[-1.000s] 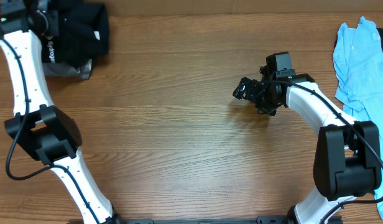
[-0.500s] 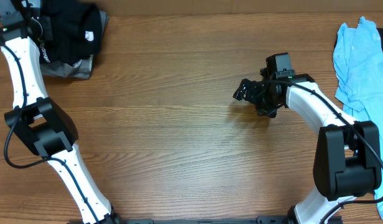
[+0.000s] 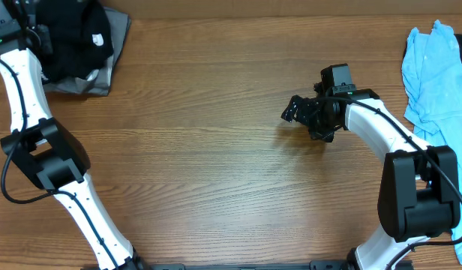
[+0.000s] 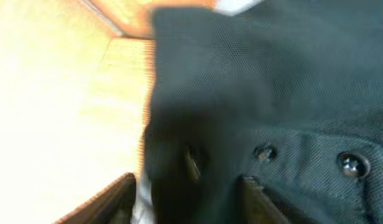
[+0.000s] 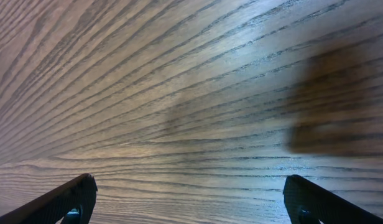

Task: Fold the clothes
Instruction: 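Lower the black bundle onto the grey stack and open the left gripper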

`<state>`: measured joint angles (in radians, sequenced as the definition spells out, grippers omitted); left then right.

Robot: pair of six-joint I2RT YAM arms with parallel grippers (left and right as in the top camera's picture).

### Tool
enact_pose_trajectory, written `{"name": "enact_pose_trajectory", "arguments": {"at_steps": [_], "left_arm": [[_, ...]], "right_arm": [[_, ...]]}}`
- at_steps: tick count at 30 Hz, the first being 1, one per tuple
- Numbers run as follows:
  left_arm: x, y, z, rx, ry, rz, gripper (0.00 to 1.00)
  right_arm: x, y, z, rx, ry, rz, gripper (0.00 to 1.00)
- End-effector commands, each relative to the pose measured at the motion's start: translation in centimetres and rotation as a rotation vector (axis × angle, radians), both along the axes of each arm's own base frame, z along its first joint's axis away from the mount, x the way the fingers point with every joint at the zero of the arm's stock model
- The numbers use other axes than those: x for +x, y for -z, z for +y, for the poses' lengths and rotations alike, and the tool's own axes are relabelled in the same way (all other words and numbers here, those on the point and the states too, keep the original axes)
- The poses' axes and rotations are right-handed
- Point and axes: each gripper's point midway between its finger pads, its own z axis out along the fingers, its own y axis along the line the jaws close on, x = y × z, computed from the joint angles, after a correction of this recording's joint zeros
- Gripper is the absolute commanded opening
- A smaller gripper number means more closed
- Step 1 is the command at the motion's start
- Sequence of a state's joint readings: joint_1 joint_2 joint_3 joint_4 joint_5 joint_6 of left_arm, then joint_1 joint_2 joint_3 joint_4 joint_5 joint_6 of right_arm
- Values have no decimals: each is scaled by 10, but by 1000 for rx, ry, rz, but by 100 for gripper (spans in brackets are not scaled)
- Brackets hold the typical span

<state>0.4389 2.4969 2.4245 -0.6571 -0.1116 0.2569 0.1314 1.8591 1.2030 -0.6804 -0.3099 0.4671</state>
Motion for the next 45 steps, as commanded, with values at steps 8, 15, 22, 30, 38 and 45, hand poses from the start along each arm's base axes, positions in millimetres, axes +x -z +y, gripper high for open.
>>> {"name": "enact_pose_trajectory", "arguments": {"at_steps": [8,15,22,30,38,45], "left_arm": [[10,-48,-10,11,-52,-116,91],[28,-88,-51,21,28,-192,68],[49,-39,-100,-152,193,-161,50],[49,65,-110,-328,143,-27,73],[50,51,-111,-324,150,-44,67],[22,-85,-113,-250,151,-174,58]], "right_arm": [[-3,4,-2,-4,4,18,100],[-3,4,-2,-4,5,17,100],[-3,4,-2,-4,5,17,100],[-3,4,-2,-4,5,17,100],[-4,4,-2,-5,5,22,100],[-4,4,-2,-3,8,23,100]]}}
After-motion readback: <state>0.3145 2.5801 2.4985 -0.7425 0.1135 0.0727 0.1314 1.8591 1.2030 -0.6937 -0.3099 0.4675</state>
